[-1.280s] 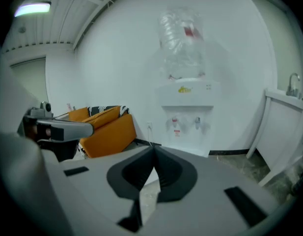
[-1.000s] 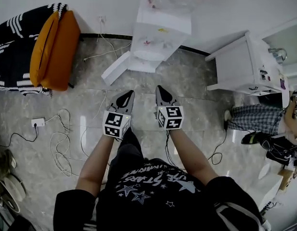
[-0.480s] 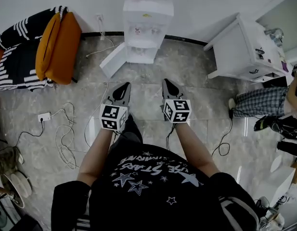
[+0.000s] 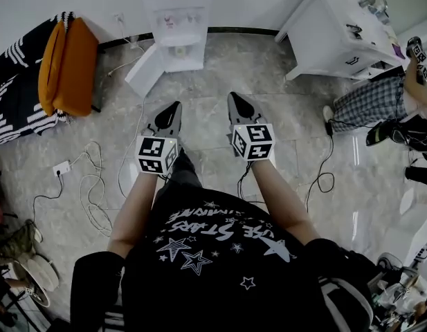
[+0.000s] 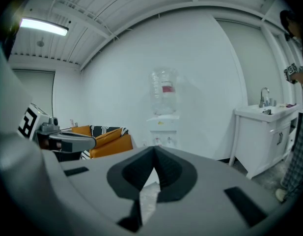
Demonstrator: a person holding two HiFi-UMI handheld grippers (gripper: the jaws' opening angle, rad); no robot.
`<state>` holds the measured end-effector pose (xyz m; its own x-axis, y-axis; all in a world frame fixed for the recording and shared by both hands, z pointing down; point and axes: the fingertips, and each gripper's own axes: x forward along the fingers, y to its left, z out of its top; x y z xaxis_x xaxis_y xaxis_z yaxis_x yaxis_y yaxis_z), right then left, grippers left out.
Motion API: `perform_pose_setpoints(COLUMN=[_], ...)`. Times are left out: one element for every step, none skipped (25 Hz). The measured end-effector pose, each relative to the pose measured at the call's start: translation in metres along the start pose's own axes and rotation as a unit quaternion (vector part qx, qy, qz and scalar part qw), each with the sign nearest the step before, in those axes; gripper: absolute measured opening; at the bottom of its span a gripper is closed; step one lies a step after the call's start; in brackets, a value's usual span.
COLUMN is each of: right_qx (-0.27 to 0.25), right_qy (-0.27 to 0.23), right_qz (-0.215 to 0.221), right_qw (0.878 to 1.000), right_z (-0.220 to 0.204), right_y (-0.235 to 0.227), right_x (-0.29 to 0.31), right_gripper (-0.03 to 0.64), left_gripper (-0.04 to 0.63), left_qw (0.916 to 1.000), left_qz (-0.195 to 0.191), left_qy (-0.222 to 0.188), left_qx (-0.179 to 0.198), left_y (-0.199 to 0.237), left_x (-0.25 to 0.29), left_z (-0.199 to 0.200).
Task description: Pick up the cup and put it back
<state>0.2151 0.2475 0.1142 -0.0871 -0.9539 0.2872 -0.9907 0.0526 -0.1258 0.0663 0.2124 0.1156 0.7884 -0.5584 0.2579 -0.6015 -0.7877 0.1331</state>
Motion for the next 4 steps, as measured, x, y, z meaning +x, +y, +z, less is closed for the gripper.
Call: perform_pose_setpoints(right_qx=[0.0,0.0,0.0,0.0], right_qy=[-0.002,-0.004,-0.007,-0.009], right_qz=[0.0,0.001,0.001,0.001], right_qw=[1.0,1.0,1.0,1.0], right_z=[0.0,0.0,0.0,-0.001], right_y=[0.0,0.0,-0.001,-0.001], right_x=[-0.009,-0.017,-0.026,-0.035], right_gripper=[0.005,0.005,0.005,0.005], left_gripper=[0.009,0.009,0.009,0.009], left_qw=[1.0,1.0,1.0,1.0], left_qz=[0.001,0.002,0.003,0.004], left_qy=[-0.001,-0.002,-0.003,-0.004], left_qx=[0.002,0.003,0.005,0.006], left_y=[-0.007,-0.013,-0.02,-0.026], left_x=[-0.004,-0.007,-0.011,-0.015], left_z=[0.0,0.001,0.001,0.001])
